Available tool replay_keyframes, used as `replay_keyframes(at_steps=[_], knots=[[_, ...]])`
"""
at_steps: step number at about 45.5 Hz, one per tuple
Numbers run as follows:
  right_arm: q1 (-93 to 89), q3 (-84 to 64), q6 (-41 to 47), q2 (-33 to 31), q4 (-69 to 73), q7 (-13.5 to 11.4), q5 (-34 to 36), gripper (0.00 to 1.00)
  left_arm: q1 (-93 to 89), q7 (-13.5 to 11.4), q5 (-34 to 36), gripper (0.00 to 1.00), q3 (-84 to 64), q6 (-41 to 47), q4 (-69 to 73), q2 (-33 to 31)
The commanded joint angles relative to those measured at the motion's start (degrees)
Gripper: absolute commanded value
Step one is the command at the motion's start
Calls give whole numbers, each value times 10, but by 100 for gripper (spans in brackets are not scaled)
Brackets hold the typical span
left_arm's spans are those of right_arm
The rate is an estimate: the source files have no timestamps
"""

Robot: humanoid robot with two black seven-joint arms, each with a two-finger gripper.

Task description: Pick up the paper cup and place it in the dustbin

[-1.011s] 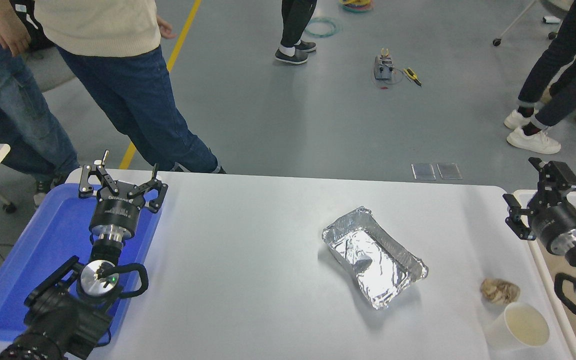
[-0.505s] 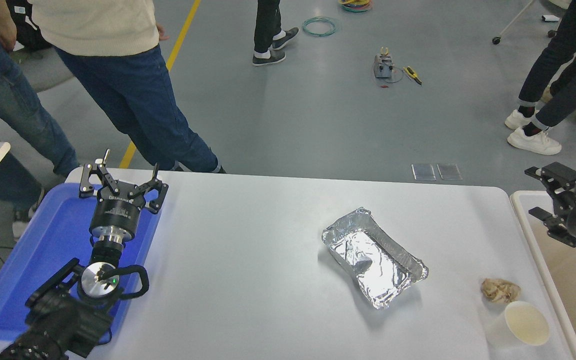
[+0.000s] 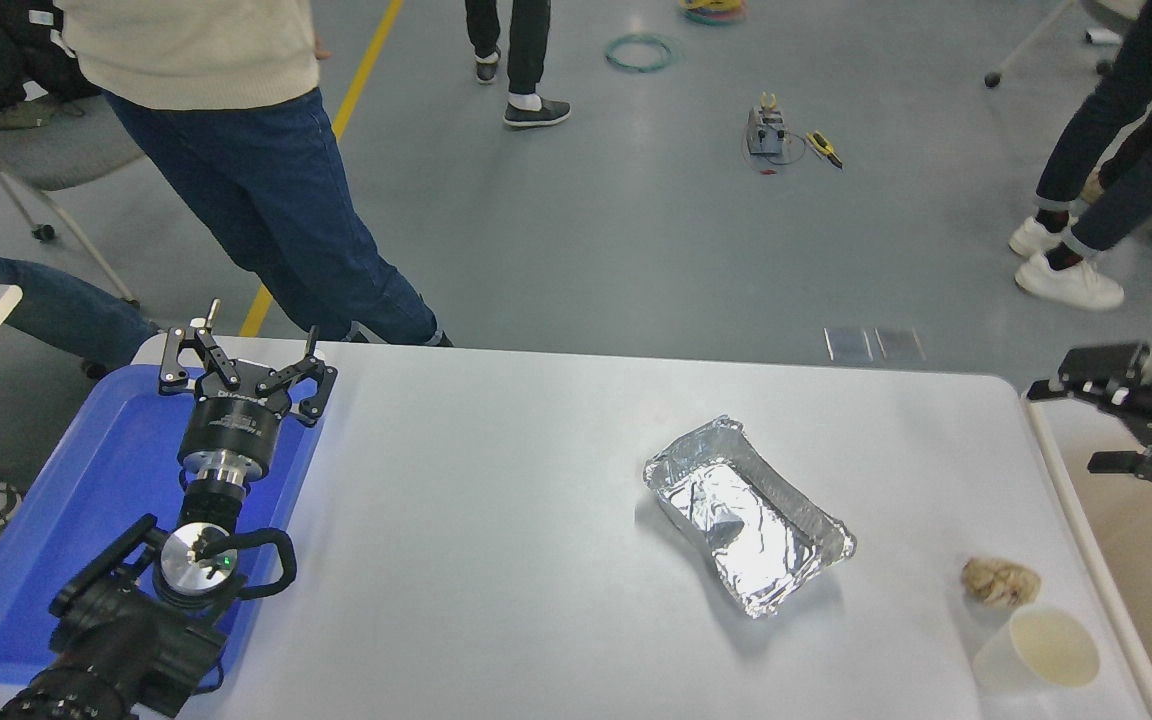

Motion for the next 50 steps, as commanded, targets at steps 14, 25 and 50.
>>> replay_keyframes(at_steps=[14,25,50], knots=[[237,-105,53,75,56,0,-174,100,0,0,0,100,0,0,0,1],[257,-103,53,119,72,-1,-206,100,1,-1,-1,100,0,0,0,1],[287,-228,53,144,109,-2,-219,100,0,0,-1,100,0,0,0,0]])
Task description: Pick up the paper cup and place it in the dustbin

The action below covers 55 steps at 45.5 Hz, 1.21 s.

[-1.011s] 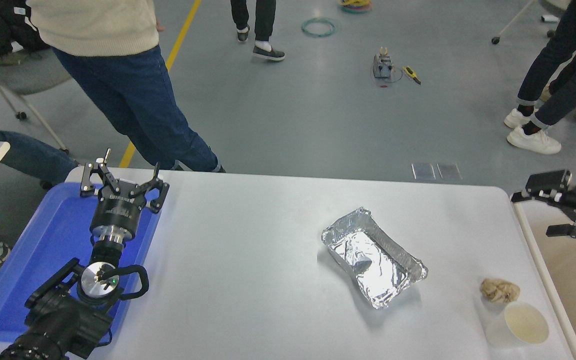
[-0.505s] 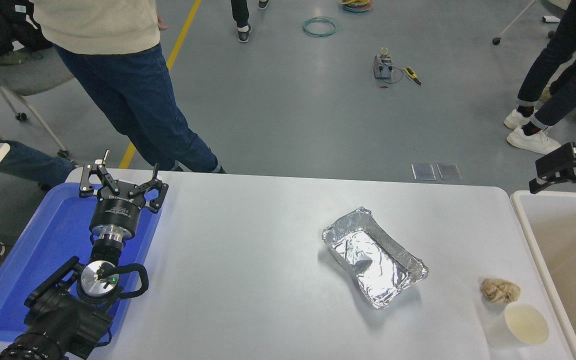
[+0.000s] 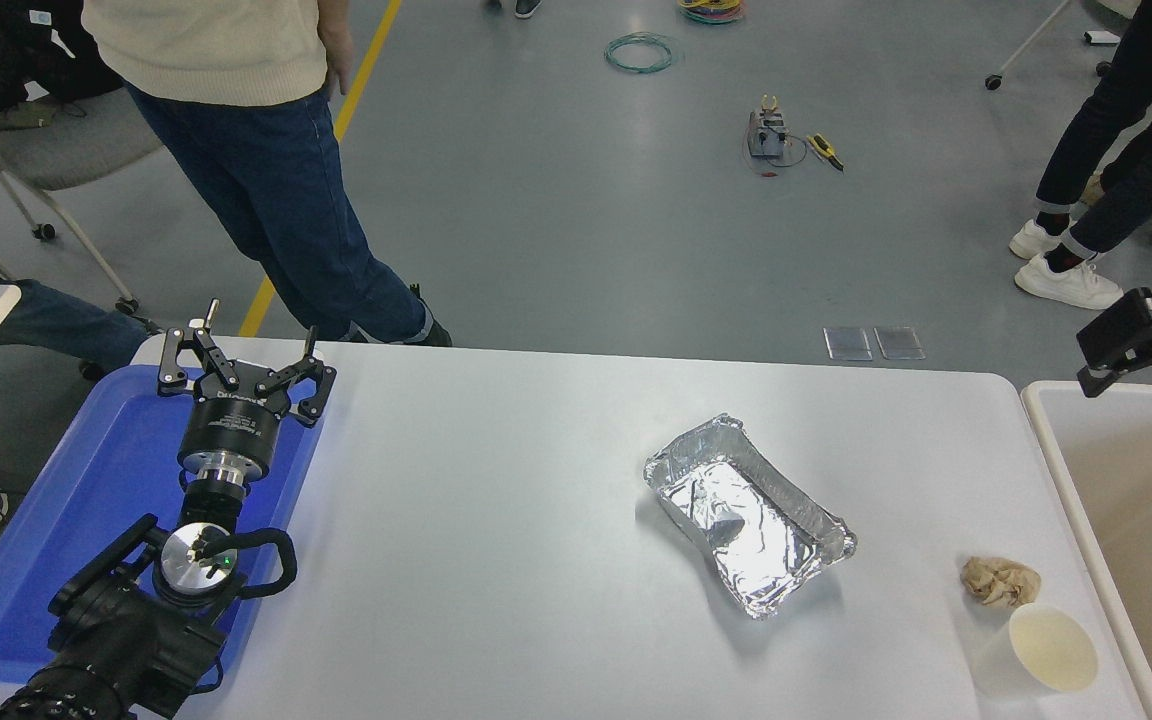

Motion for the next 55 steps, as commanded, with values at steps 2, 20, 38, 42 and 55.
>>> replay_keyframes(at_steps=[2,20,38,42,55], knots=[[29,-54,0,-5,10,0,-5,100,0,0,-1,100,0,0,-1,-1],[26,-62,0,-47,10,-2,-10,100,0,0,0,100,0,0,-1,-1],[-101,-30,0,-76,-8,-2,-1,100,0,0,0,100,0,0,-1,-1],[-112,-18,0,-89,-12,-2,3,100,0,0,-1,100,0,0,-1,-1],[-202,13,0,-108,-15,-3,21,99,0,0,0,100,0,0,-1,-1]])
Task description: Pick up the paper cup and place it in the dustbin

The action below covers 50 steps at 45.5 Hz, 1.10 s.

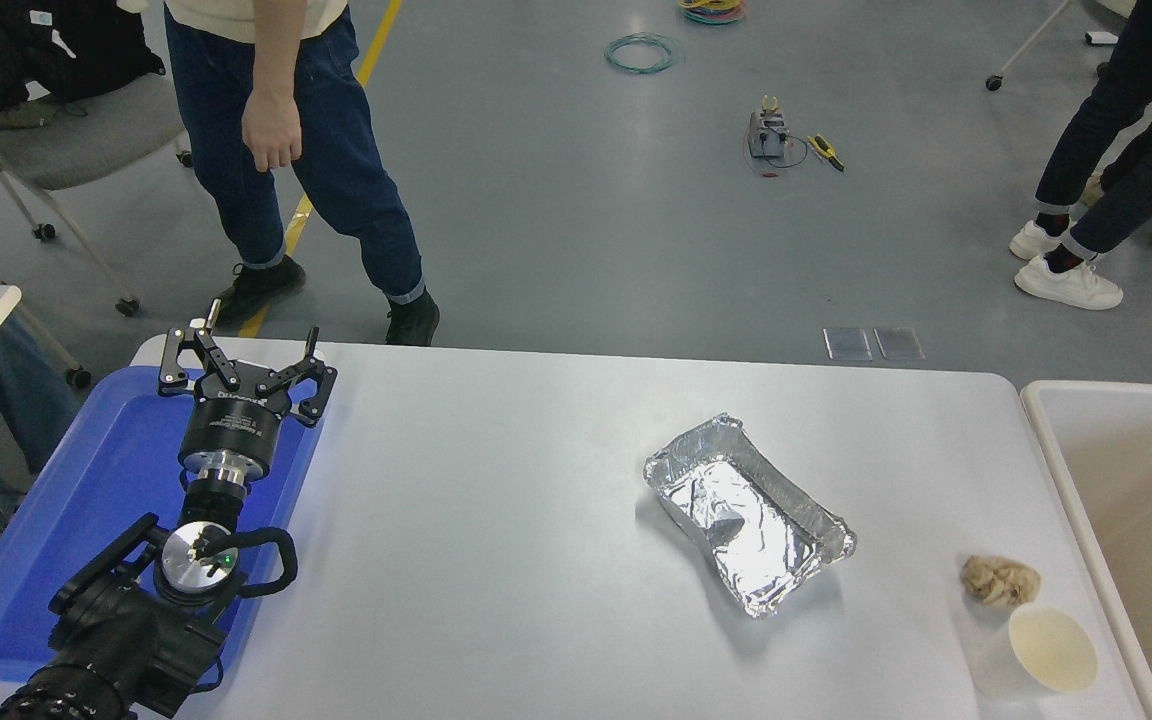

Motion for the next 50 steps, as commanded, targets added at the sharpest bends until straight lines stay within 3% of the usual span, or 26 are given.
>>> replay_keyframes(at_steps=[1,9,26,50], knots=[[-81,35,0,-20,-5,-1,9,99,0,0,0,100,0,0,0,0],[-126,87,-3,-59,-9,-1,7,97,0,-1,0,100,0,0,0,0],[-197,119,-261,-72,-9,0,35,93,0,0,0,100,0,0,0,0],[-276,176,-267,-65,2,0,24,99,0,0,0,100,0,0,0,0]])
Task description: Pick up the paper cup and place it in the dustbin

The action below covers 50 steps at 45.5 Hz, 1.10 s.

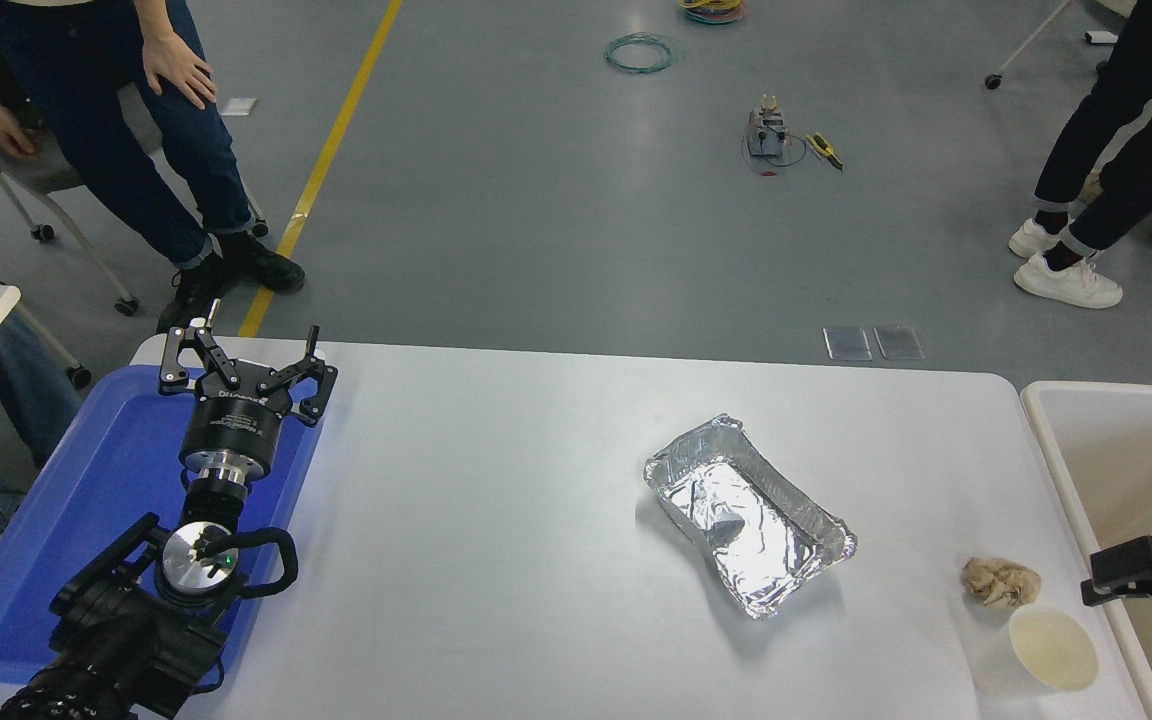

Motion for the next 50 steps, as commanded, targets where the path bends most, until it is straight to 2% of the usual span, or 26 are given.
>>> replay_keyframes(at_steps=[1,20,29,33,39,42,45,50], knots=[[-23,16,-10,1,4,0,-2,99,0,0,0,100,0,0,0,0],[-61,45,-11,14,5,0,-2,99,0,0,0,100,0,0,0,0],[-73,63,-14,14,1,-1,1,93,0,0,0,100,0,-1,0,0],[-76,63,-17,14,-1,-1,1,89,0,0,0,100,0,0,0,0],[-82,65,-19,14,-7,-3,5,76,0,0,0,100,0,0,0,0],[-86,66,-19,14,-7,-3,6,74,0,0,0,100,0,0,0,0],[-89,66,-20,15,-7,-4,6,66,0,0,0,100,0,0,0,1],[-90,66,-20,15,-7,-4,6,61,0,0,0,100,0,0,0,0]])
